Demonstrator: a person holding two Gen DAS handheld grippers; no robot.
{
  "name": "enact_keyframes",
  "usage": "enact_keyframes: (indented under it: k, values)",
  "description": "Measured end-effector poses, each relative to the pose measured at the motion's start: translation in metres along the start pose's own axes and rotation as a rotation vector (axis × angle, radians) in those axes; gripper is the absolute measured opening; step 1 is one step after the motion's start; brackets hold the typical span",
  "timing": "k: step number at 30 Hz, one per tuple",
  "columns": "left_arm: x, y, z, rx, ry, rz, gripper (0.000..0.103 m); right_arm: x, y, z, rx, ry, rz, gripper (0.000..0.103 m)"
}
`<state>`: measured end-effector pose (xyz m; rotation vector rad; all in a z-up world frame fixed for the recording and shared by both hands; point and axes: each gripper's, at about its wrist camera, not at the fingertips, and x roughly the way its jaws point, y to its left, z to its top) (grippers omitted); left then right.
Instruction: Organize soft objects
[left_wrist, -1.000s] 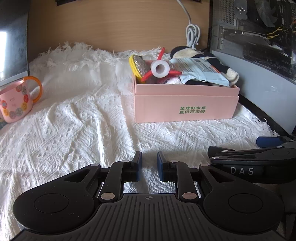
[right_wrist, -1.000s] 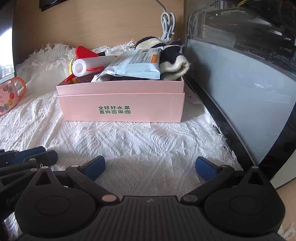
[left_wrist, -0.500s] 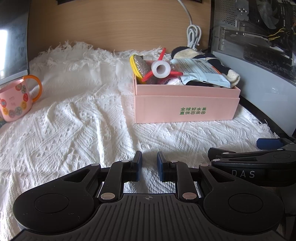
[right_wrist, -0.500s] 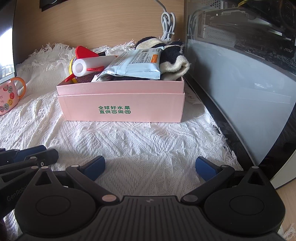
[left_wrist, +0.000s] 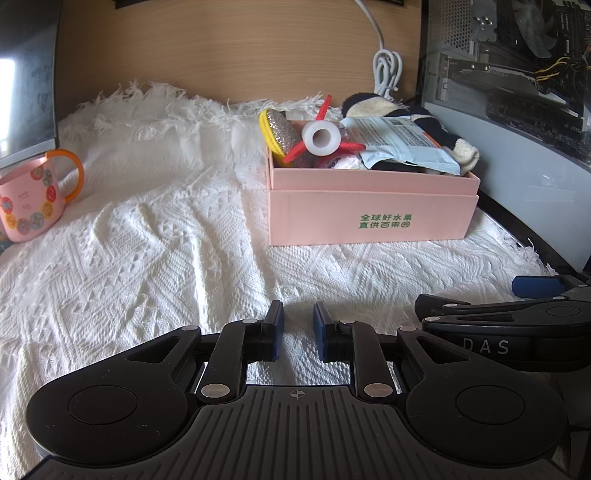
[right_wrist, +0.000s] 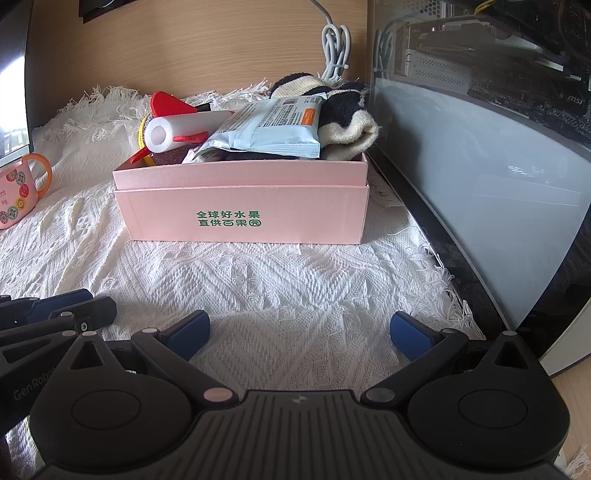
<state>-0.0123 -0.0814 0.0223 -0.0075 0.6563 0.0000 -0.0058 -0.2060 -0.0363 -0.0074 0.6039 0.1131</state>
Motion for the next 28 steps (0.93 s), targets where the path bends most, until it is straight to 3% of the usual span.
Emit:
enact_keyframes:
  k: [28]
  values:
    - [-0.0001,-0.0006,-0.0007,0.004,-0.001,0.004,0.020,-0.0003,0.0002,-0.0003,0.000,0.000,0.000,0.103]
